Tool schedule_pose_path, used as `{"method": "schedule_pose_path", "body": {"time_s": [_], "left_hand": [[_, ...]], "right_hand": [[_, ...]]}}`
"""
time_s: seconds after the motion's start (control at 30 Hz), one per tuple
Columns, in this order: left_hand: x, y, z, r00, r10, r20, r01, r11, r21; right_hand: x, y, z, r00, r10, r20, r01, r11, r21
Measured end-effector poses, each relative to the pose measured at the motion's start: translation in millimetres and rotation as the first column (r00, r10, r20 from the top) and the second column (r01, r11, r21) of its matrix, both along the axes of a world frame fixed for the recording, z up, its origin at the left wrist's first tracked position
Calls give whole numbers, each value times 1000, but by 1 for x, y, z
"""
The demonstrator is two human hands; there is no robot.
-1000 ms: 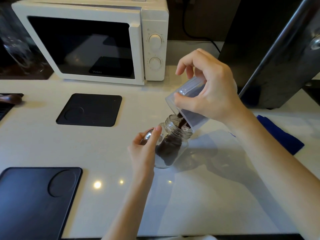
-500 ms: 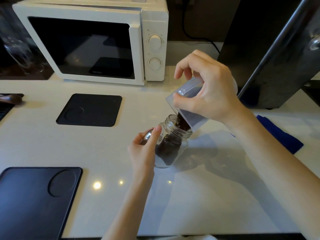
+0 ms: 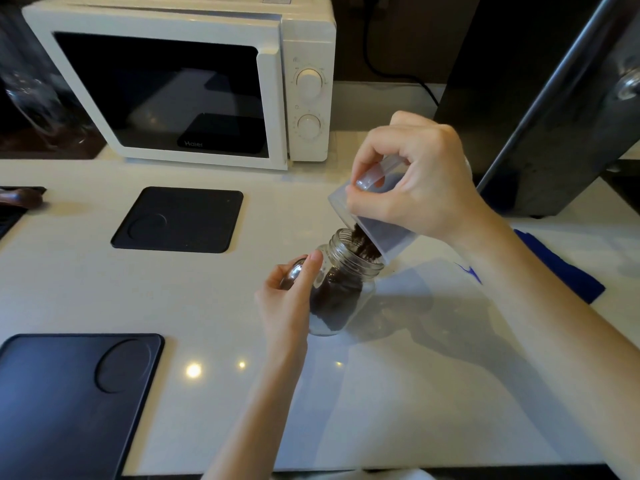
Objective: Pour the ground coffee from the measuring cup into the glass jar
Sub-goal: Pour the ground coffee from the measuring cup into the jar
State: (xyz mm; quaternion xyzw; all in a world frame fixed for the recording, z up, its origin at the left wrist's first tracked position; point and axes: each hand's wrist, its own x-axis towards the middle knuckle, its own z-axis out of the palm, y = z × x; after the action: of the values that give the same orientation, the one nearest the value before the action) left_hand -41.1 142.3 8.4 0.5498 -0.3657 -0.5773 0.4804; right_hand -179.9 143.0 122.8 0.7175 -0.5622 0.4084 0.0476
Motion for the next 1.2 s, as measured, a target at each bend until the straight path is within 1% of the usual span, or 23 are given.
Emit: {"method": "schedule_pose_path", "body": {"time_s": [0.23, 0.33, 0.43, 0.53, 0.63, 0.73, 0.83, 0.93, 1.03, 1.13, 1.2], "left_hand": [[0, 0, 1, 1000, 0, -1, 0, 1000, 1], [0, -1, 1, 1000, -1, 1, 1, 1000, 2], [0, -1, 1, 1000, 4, 3, -4, 1000, -5], [0, 0, 1, 1000, -1, -15, 1, 1000, 2], [1, 1, 1, 999, -2, -32, 3, 1000, 3], [1, 1, 2, 999, 8, -36, -8, 1000, 2], [1, 0, 1, 999, 13, -42, -13, 1000, 2], [2, 0, 0, 999, 12, -44, -11, 1000, 2], [2, 0, -1, 999, 9, -50, -9, 1000, 6], [2, 0, -1, 999, 13, -43, -13, 1000, 5], [2, 0, -2, 999, 14, -41, -14, 1000, 4]], "right_hand": [[3, -1, 1, 997, -23, -77, 22, 1000, -7], [4, -1, 2, 999, -3, -49, 3, 1000, 7], [5, -1, 1, 996, -19, -88, 18, 1000, -13], [6, 0, 2, 998, 1, -59, -1, 1000, -7], [7, -1, 2, 995, -25, -97, 23, 1000, -19], [9, 0, 3, 997, 0, -72, -1, 1000, -15], [11, 0, 3, 993, -1, -118, -5, 999, -50], [13, 0, 4, 995, 16, -101, -21, 999, -48], [14, 0, 5, 991, 6, -133, -16, 997, -76], [14, 0, 5, 993, 30, -115, -39, 997, -72], [14, 0, 5, 991, 24, -133, -35, 996, -80]]}}
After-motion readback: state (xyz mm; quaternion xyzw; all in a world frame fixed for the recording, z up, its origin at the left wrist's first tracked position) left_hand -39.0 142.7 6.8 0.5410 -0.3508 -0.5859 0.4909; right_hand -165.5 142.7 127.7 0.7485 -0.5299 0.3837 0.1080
